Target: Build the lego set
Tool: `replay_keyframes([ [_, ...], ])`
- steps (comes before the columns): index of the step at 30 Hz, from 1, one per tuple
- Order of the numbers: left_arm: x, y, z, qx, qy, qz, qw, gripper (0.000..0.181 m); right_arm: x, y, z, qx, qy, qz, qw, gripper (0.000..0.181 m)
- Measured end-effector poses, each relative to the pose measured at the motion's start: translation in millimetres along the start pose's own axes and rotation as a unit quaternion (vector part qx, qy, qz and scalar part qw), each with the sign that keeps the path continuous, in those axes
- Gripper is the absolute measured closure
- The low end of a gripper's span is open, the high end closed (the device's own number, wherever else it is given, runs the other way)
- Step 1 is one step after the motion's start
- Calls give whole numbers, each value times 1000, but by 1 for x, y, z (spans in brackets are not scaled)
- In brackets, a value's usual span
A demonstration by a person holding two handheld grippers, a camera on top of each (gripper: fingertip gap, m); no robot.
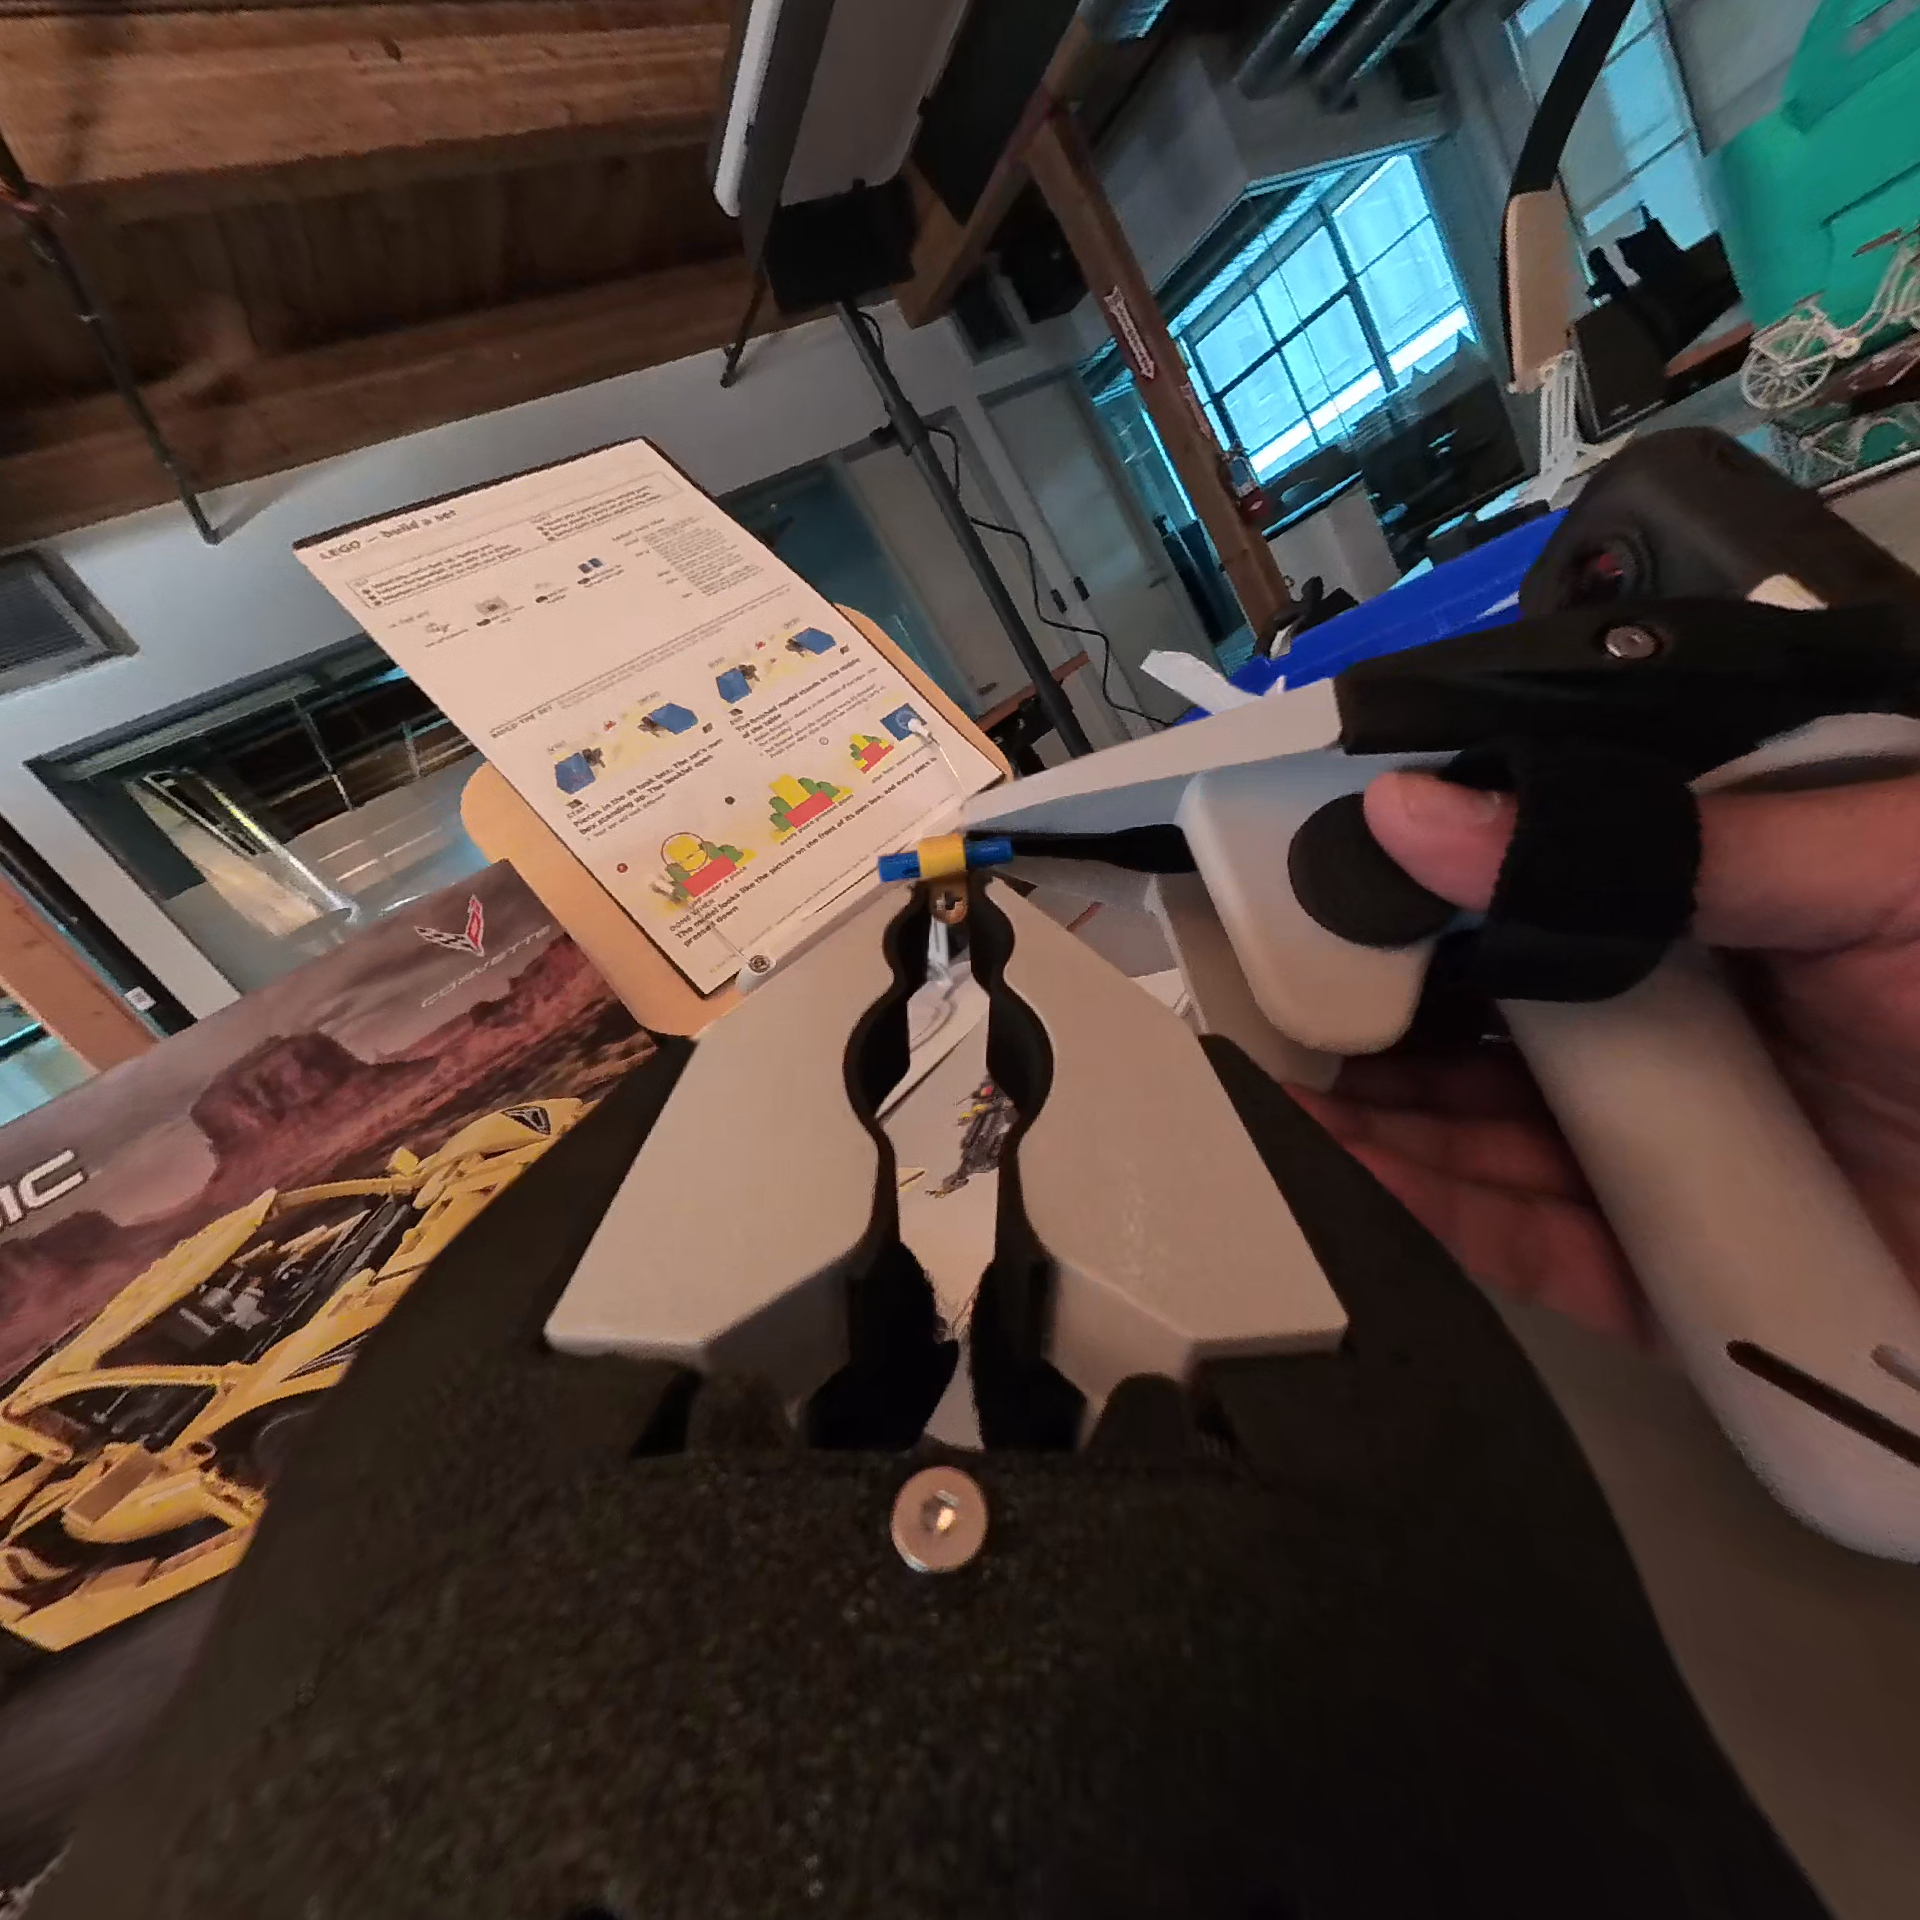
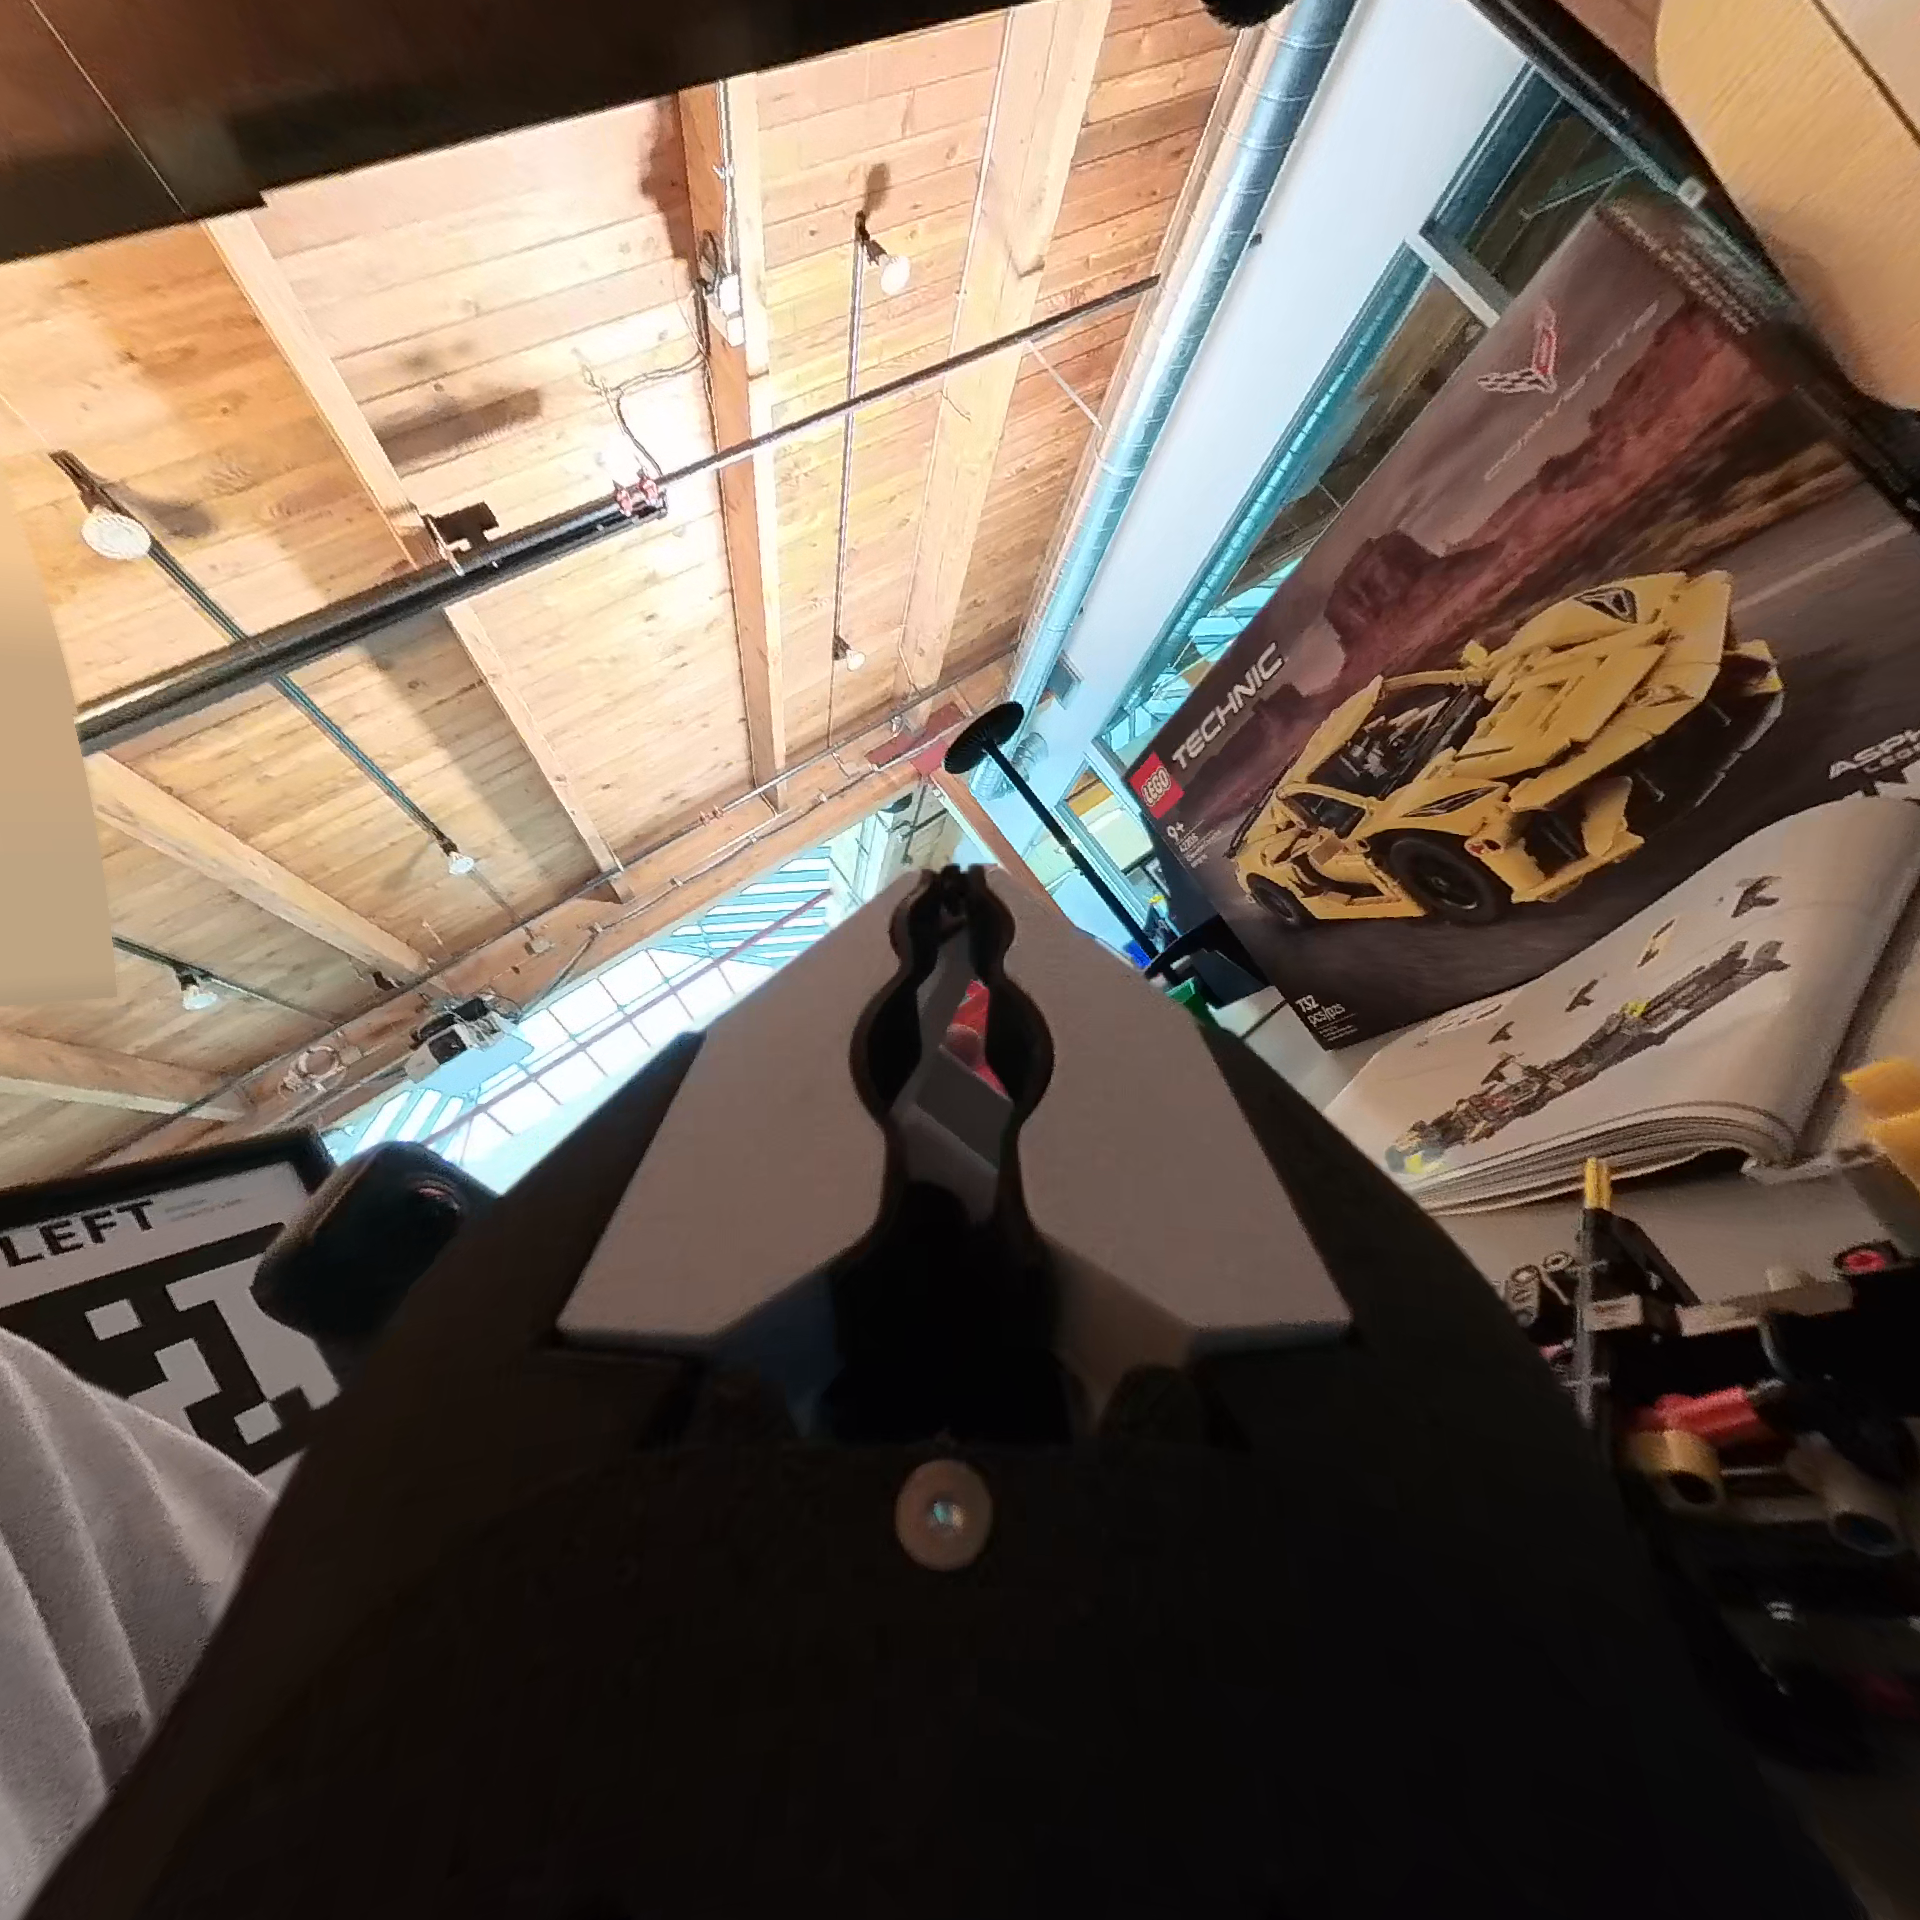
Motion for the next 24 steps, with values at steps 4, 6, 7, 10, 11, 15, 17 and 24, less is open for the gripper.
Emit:
replay_keyframes([
  [4,4,-1,-3,-1,-17,-2,1000,173,5,2,3,0,16,-16,1000,177],
  [6,2,-1,-3,-2,-21,2,1000,173,4,1,2,-5,22,-12,1000,177],
  [7,2,-1,-3,-1,-26,6,1000,173,3,1,2,-6,19,-9,1000,177],
  [10,2,-1,-5,3,-44,8,999,173,3,2,2,1,7,-9,1000,177],
  [11,2,-1,-6,2,-45,10,999,173,3,2,3,3,8,-9,1000,177],
  [15,2,-2,-5,2,-41,12,999,173,2,2,3,3,6,-8,1000,178],
  [17,2,-2,-5,4,-44,10,999,173,2,2,3,4,6,-9,1000,177],
  [24,4,-2,-5,3,-51,5,999,173,4,2,5,5,11,-13,1000,177],
])
Point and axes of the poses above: each gripper's, where its closed fingertips meet, y out along the fingers, x out of its underside, z = x × y across the jaws, the point moved 5 cm from there along -y, back along the fingers, and after that the axes turned 5 degrees about x, right-handed, at the moved point
